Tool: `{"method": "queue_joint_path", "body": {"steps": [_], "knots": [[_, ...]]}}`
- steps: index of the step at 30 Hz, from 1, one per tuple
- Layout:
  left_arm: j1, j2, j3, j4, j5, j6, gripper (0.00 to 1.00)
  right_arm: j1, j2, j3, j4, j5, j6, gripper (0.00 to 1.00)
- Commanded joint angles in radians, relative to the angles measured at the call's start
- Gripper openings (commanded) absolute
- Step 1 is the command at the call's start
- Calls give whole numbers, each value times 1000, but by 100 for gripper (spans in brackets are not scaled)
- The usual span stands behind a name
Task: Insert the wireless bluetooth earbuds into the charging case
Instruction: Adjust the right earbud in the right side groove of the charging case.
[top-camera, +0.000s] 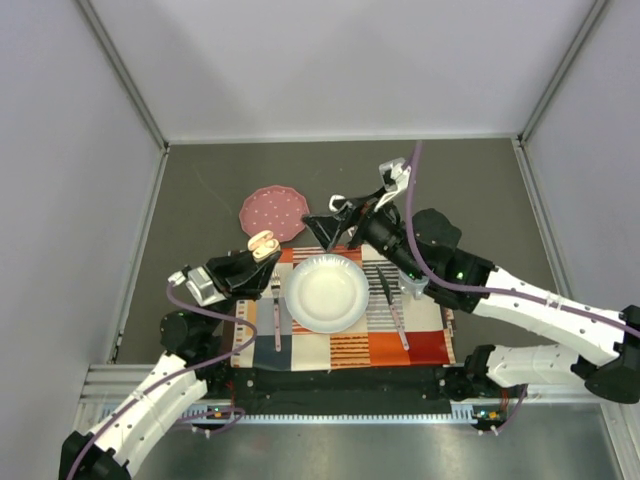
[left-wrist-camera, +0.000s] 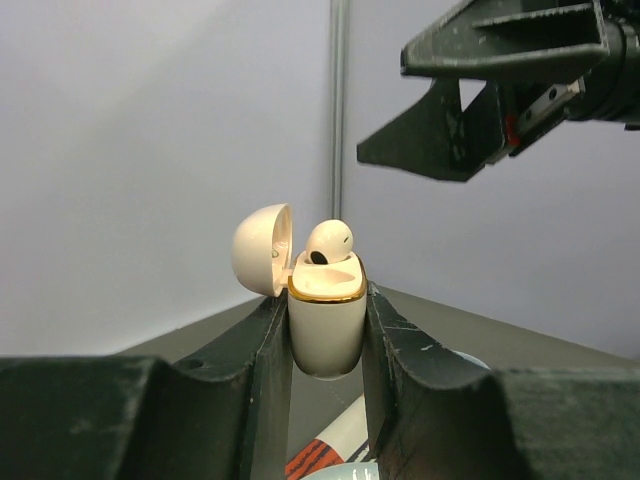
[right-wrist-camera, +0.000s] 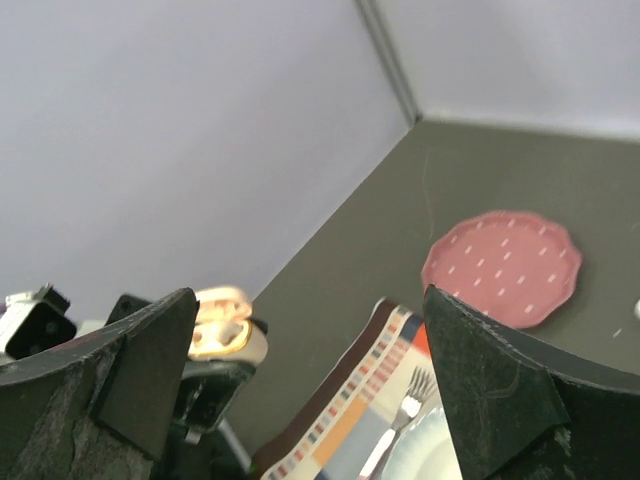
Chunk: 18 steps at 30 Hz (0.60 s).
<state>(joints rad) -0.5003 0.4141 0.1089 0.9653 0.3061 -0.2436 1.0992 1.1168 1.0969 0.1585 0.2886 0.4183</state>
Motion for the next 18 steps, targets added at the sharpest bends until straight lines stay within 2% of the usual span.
{"method": "queue_joint_path", "body": {"steps": [1, 6, 11, 17, 18], "knots": [[0, -17, 6, 41, 7, 4, 0, -38, 4, -26, -34, -161, 217, 92], [2, 0, 9, 56, 36, 6, 0, -53, 66, -45, 53, -330, 318, 86], [2, 17, 17, 75, 59, -6, 0, -53, 123, -31, 72, -368, 347, 84], [2, 11, 20, 75, 65, -5, 0, -58, 163, -25, 79, -374, 366, 73], [2, 9, 20, 76, 65, -5, 0, -61, 175, -23, 81, -387, 373, 68]]}}
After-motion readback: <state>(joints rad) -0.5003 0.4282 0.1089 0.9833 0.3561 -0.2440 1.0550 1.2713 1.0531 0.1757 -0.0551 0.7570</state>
